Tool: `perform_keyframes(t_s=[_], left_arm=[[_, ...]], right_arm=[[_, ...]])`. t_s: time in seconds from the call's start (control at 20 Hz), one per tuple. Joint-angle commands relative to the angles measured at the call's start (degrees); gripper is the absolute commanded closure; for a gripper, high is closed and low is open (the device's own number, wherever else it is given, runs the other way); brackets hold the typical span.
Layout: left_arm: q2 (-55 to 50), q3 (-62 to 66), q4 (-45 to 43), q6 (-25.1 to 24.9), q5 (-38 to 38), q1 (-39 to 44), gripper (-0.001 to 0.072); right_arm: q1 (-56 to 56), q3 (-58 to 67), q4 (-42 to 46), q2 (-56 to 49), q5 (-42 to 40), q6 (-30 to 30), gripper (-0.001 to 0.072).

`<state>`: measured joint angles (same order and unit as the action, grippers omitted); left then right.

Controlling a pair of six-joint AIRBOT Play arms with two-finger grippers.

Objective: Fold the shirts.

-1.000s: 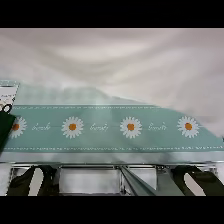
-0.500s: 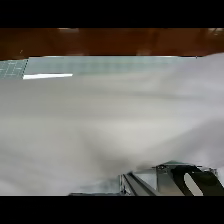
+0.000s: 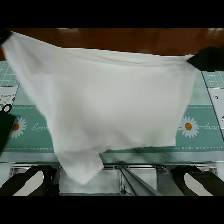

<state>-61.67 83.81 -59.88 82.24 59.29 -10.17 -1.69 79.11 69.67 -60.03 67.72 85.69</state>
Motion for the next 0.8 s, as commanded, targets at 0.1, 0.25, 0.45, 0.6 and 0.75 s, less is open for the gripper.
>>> perform_keyframes(t_s=[0.1,0.25,0.45,0.6,0.75], left_arm=[[-25.2,4.7,3.3,-0.8,-13.1,1.7,0.0688],[-33.1,5.9,6.8,-0.7,-18.8,1.7,0.0688],[-38.7,5.9,8.1,-0.8,-18.6,2.8,0.0688],[-40.7,5.9,6.6,-2.8,-15.5,4.2,0.0687],[-40.8,5.9,4.8,-3.1,-11.2,3.8,0.0324]], right_arm=[[0.0,2.0,-0.5,-23.5,-19.7,-0.9,0.0684],[-0.5,8.5,-2.0,-32.5,-26.9,0.3,0.0684],[-1.5,13.7,-9.9,-41.1,-27.1,0.3,0.0683],[-1.5,13.7,-11.5,-43.9,-26.2,0.3,0.0609],[-2.1,14.3,-12.4,-43.8,-22.1,0.0,0.0294]])
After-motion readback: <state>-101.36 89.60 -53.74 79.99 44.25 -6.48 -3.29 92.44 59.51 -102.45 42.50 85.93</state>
